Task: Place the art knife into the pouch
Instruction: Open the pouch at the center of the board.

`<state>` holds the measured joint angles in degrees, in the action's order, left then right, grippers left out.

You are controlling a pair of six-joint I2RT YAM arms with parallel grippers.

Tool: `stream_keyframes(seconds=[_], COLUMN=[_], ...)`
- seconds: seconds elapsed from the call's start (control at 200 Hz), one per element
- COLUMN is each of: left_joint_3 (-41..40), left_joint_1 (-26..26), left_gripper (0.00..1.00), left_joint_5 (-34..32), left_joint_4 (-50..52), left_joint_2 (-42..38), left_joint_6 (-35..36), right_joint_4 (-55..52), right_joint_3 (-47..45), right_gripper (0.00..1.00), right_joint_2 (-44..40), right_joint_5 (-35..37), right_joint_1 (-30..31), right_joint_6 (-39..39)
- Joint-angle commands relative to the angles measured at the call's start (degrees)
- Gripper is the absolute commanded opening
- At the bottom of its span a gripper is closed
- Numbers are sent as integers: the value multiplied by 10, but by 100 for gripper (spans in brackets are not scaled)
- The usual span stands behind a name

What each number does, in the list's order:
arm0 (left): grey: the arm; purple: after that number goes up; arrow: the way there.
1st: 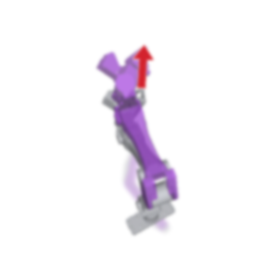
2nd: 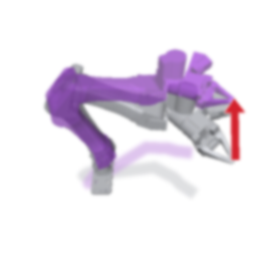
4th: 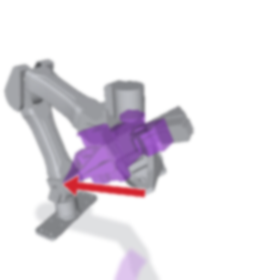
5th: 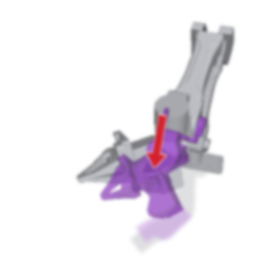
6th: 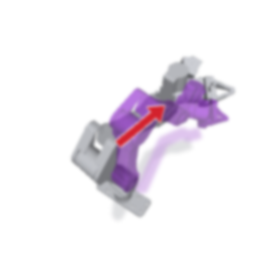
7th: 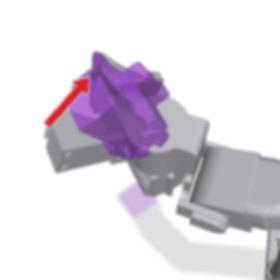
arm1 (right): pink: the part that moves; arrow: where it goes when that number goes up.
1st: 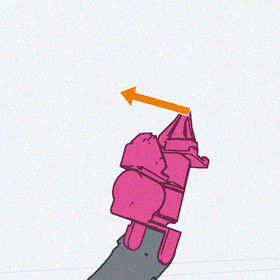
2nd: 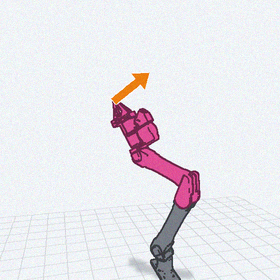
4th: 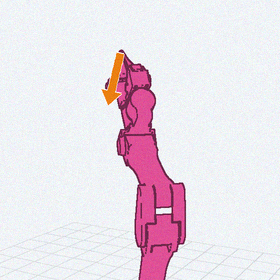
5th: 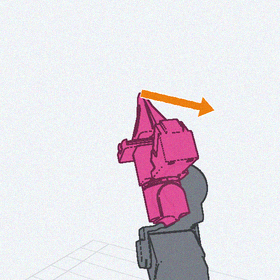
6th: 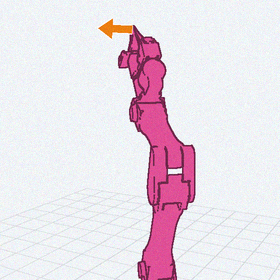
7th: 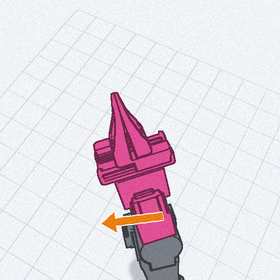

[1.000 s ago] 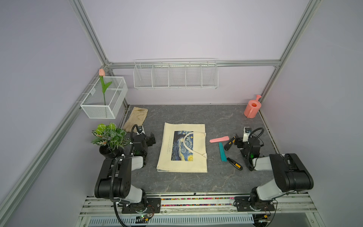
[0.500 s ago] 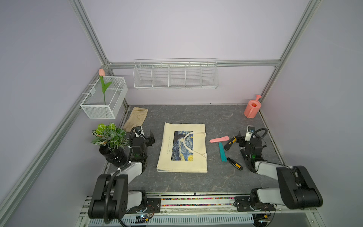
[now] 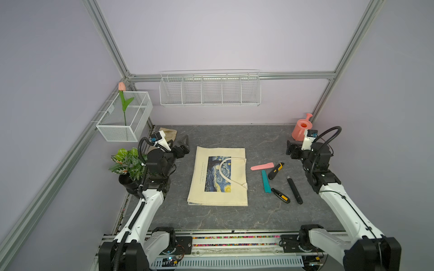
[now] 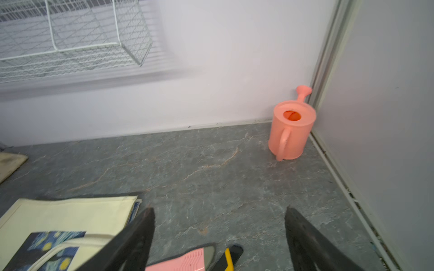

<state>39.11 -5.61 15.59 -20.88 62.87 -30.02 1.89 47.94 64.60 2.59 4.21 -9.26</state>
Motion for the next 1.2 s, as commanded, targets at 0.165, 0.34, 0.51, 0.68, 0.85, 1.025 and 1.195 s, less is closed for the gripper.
stream_keyframes(seconds=[0.165, 0.34, 0.51, 0.68, 0.85, 1.025, 1.195], left_joint_3=[127, 243, 317, 393, 484, 537, 571], left_joint_1=[-119, -240, -346, -405, -447, -474, -481], left_gripper=[99, 99, 99, 99, 100, 95, 80], left_joint_5=[-30, -138, -209, -212, -229, -247, -270], left_joint_4=[201, 350, 420, 457, 520, 562, 618], left_joint_2=[62, 153, 253, 356, 460, 517, 554], left_joint_6=[97, 155, 169, 144, 122, 100, 82], right_joint_4=[15, -4, -90, -138, -156, -163, -161], right_joint_3=[-52, -49, -15, 2, 10, 10, 4], right_gripper=[89, 89, 89, 89, 89, 89, 89], right_joint_2=[40, 67, 92, 110, 123, 125, 125], right_joint_5=[-97, -142, -78, -67, -66, -67, -65], right_joint_1=[-10, -14, -15, -15, -16, -15, -16], right_joint_6=[-147, -148, -123, -105, -104, -104, -100])
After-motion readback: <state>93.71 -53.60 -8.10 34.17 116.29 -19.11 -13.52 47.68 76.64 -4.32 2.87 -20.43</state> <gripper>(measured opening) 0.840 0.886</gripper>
